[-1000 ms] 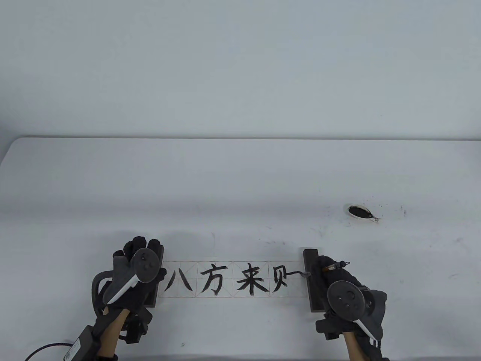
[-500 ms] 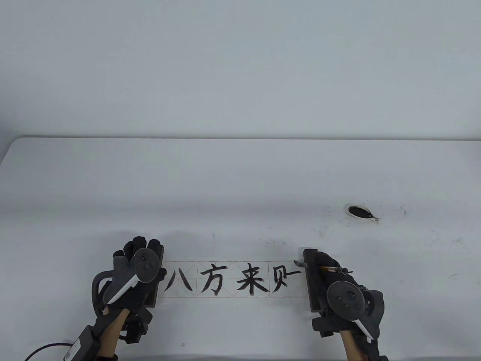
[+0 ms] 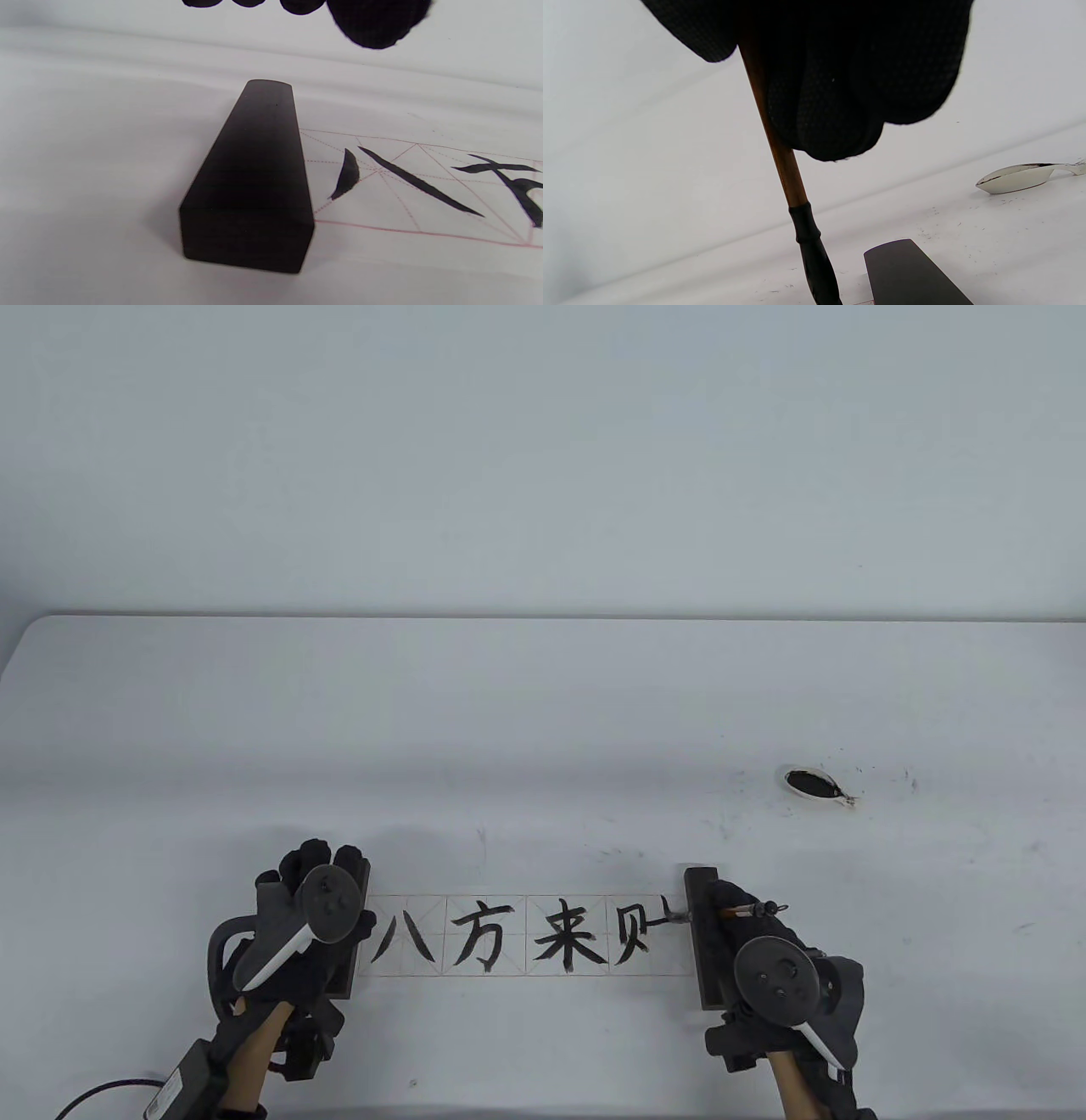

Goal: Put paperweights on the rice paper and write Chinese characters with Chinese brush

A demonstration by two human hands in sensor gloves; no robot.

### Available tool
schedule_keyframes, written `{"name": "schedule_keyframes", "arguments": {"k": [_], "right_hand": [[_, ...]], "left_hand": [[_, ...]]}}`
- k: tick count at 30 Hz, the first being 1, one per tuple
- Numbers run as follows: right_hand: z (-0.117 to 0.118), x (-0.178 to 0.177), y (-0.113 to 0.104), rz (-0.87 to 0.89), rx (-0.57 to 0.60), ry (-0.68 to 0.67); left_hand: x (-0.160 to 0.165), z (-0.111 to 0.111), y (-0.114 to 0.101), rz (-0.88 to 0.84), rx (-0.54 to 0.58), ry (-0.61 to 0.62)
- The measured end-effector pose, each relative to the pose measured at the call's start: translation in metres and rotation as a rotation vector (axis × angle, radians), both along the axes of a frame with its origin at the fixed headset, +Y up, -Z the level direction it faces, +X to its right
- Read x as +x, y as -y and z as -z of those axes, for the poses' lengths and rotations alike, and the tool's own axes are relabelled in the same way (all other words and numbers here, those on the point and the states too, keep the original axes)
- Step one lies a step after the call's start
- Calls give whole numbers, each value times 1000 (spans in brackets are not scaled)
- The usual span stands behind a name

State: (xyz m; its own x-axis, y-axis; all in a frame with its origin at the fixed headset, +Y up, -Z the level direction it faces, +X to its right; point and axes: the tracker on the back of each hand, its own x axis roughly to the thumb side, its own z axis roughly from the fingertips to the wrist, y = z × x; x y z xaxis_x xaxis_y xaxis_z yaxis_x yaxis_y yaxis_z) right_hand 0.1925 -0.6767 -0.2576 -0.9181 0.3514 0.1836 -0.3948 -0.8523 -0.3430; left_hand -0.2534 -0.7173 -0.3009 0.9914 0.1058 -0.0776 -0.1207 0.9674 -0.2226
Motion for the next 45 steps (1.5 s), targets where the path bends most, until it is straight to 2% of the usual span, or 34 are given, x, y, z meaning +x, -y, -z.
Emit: {"name": "schedule_keyframes", "arguments": {"k": [19, 21, 26, 32, 45], "right_hand": [[-5, 0, -8, 7, -49, -71], [-5, 1, -7, 20, -38, -77], [-9, 0, -10, 173, 78, -151], [-9, -2, -8, -7, 75, -73], [-8, -9, -5, -61, 30, -81]], "left_hand": [[0, 0, -1, 1, -10, -2], [0, 0, -1, 0, -10, -3], [0, 0, -1, -2, -7, -6], [0, 0, -1, -1, -9, -6], [0, 0, 0, 0, -10, -4]]}}
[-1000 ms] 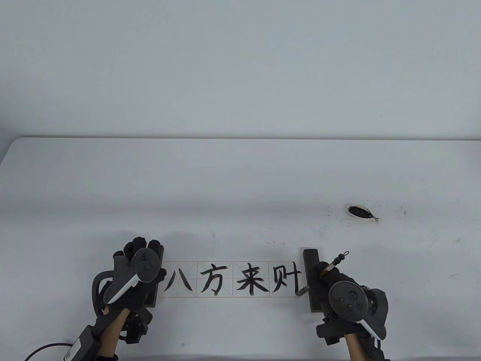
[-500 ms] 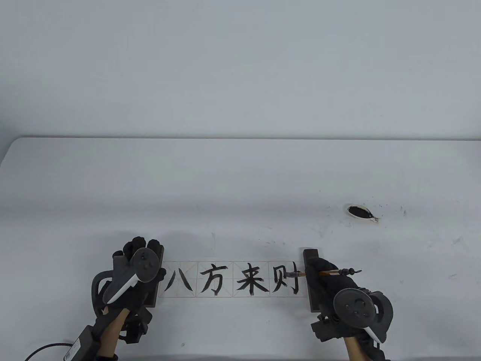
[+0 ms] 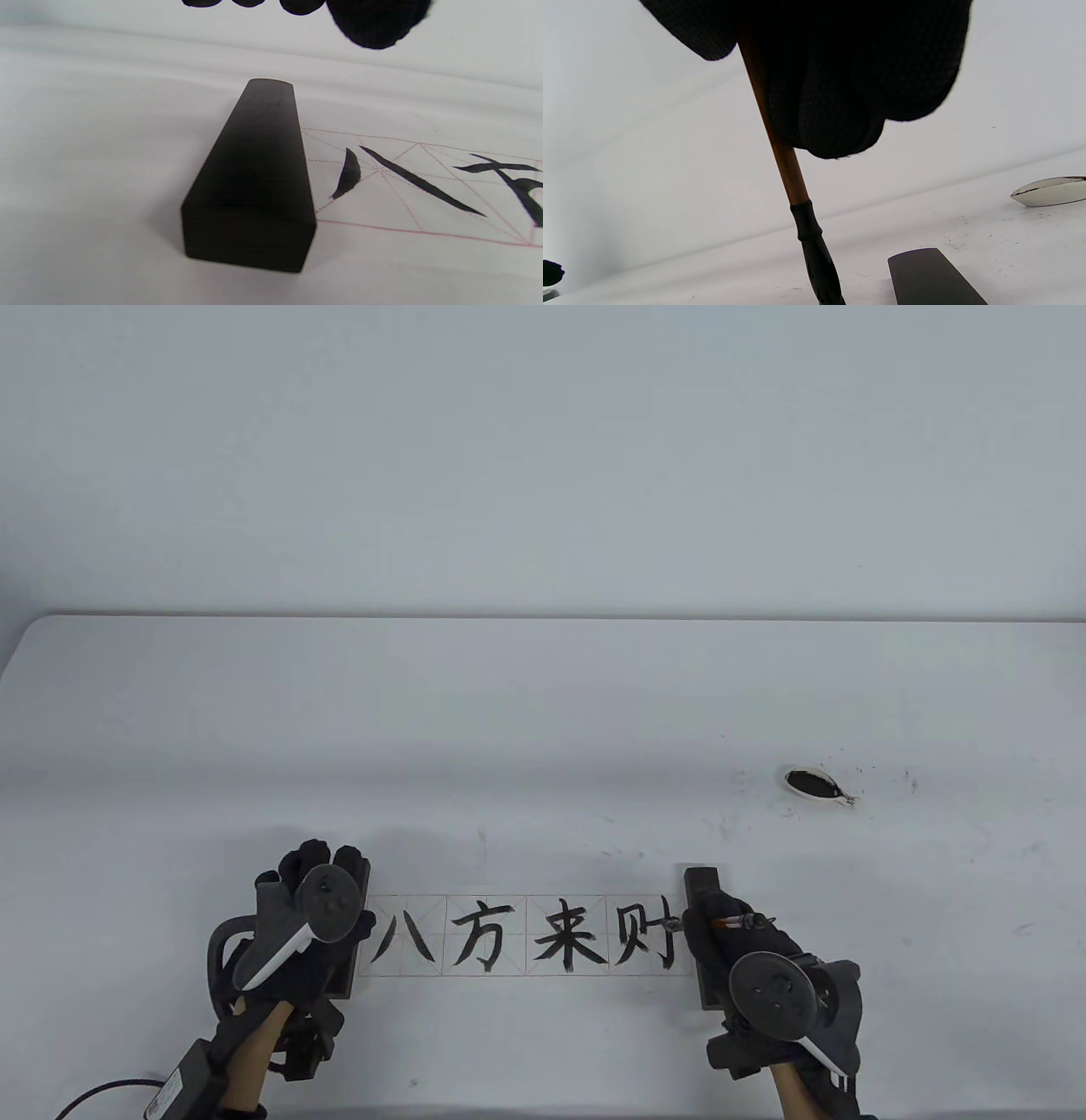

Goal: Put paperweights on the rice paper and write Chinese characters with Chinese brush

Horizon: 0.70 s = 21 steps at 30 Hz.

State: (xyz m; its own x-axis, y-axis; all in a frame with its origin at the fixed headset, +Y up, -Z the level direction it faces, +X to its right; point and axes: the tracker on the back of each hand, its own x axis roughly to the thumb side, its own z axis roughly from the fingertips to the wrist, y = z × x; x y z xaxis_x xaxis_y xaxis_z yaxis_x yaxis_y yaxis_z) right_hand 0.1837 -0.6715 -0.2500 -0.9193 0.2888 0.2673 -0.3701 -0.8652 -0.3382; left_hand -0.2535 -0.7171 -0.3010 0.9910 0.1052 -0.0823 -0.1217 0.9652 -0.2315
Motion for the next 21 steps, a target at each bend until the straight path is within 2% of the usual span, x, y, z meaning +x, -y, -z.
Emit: {"name": "schedule_keyframes", "arguments": {"k": [6, 14, 16, 21], "right_hand": [[1, -2, 0, -8, -31, -26], [2, 2, -2, 116, -114, -115], [2, 5, -4, 202, -110, -128], [2, 13, -3, 239, -67, -81]], "left_hand": [[0, 0, 0, 0, -1, 1], [0, -1, -2, -2, 15, 4], [0, -2, -4, -3, 23, 5], [0, -2, -4, -12, 23, 4]]}}
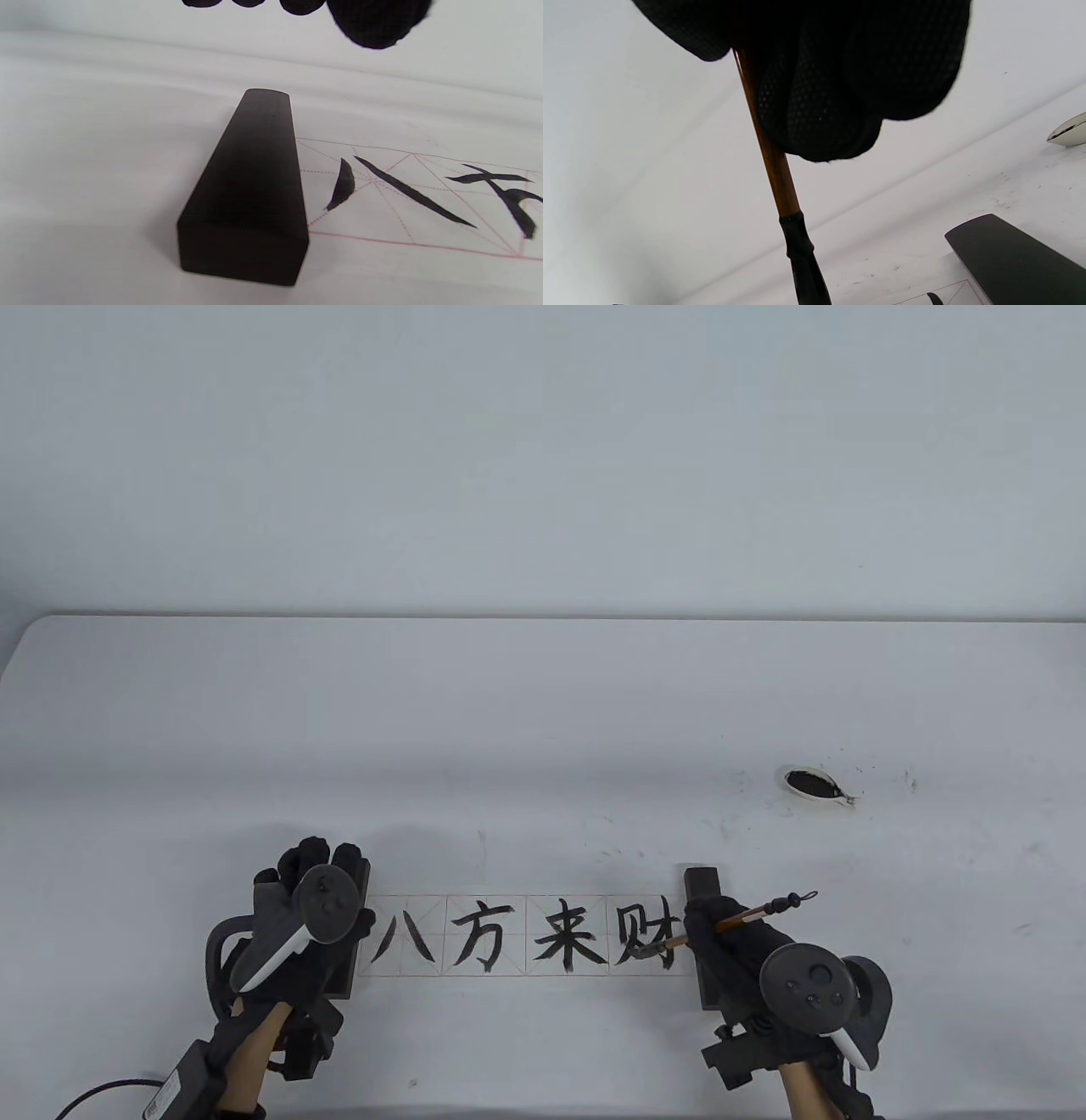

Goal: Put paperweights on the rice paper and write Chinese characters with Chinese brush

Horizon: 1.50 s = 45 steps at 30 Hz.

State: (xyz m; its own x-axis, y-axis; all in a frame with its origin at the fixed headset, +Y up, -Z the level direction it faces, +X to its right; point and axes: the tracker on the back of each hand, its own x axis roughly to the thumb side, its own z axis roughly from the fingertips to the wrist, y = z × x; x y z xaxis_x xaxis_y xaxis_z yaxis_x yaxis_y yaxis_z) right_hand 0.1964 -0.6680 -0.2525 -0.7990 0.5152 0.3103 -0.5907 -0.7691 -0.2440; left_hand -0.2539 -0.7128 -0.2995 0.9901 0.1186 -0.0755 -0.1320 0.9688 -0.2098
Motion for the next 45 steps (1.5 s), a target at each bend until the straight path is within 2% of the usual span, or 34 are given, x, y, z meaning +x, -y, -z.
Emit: {"name": "schedule_keyframes", "arguments": {"k": [10, 24, 29, 34, 41, 43, 45], "right_hand": [[0, 14, -6, 129, 66, 59], [-8, -2, -13, 77, 114, -39], [-10, 1, -26, 65, 180, -24], [-14, 9, -48, -29, 280, 44], [-13, 24, -76, -289, 380, 183], [-9, 29, -78, -356, 362, 220], [-3, 35, -77, -448, 296, 247]], "left_hand": [[-6, 0, -4, -42, 13, -12], [-3, -2, -6, -20, 45, -4], [-2, -2, -5, -21, 48, 6], [-3, -2, -6, -25, 56, 4], [-3, -3, -6, -25, 61, 3], [-3, -2, -6, -25, 63, 2], [-4, -2, -6, -28, 63, 1]]}}
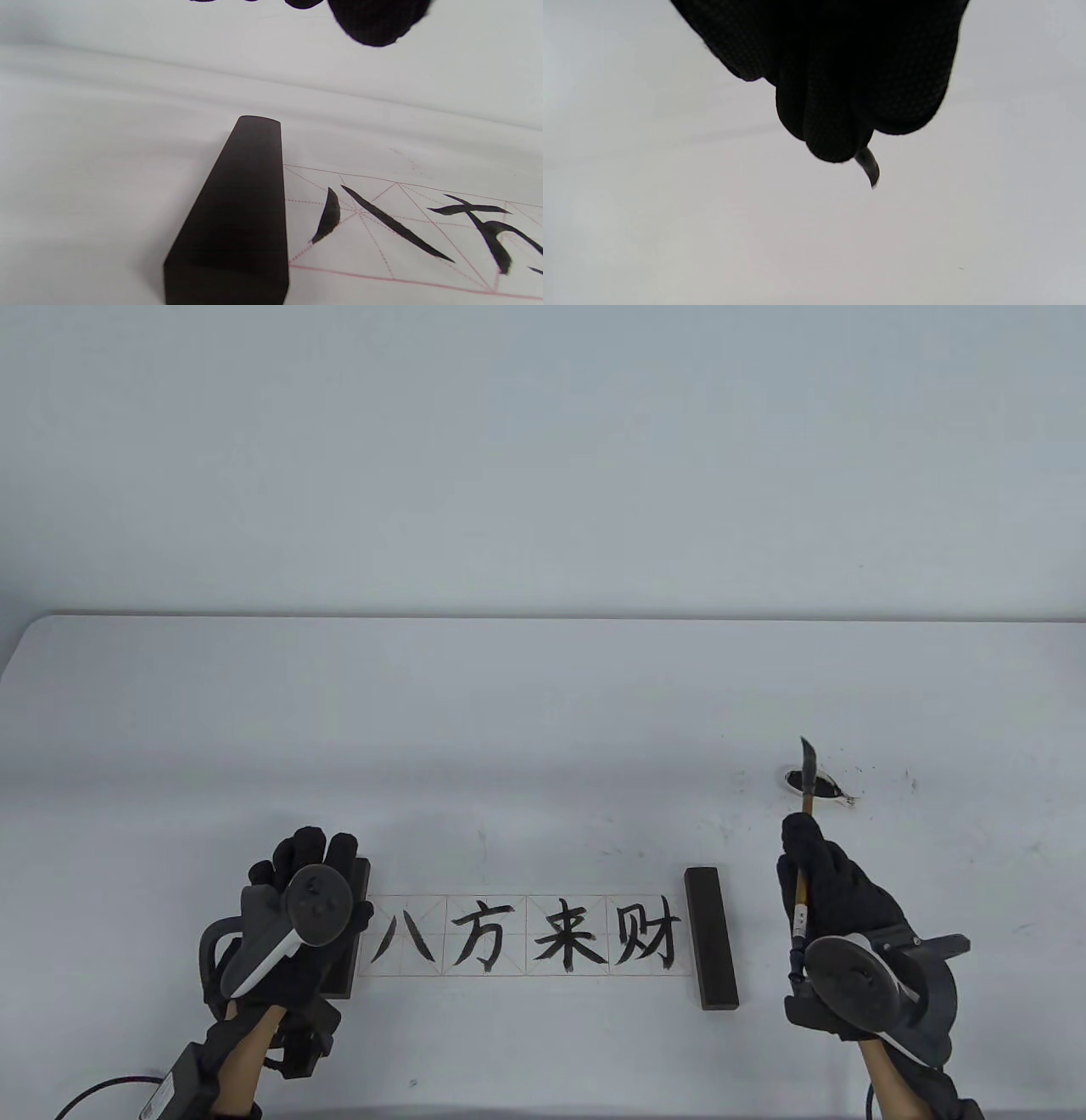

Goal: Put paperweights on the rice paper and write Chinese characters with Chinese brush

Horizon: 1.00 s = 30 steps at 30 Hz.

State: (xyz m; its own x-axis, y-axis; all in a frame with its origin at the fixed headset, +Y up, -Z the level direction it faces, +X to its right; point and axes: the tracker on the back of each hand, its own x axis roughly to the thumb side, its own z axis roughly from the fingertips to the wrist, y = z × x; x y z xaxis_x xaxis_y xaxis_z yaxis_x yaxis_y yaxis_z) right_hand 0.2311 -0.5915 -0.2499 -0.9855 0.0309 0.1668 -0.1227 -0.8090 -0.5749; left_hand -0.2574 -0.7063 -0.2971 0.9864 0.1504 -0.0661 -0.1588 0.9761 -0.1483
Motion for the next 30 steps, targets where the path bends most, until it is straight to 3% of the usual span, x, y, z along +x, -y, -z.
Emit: {"name": "schedule_keyframes", "arguments": {"k": [6, 12, 22, 30], "right_hand": [[24, 18, 22, -193, -193, 155], [50, 33, 62, -362, -378, 264], [80, 38, 128, -587, -580, 336], [95, 42, 157, -672, -665, 375]], "left_hand": [[0, 0, 0, 1, 0, -1], [0, 0, 0, 2, -2, -3], [-3, 0, -1, -1, 7, -10], [-4, 0, -1, -2, 8, -13]]}}
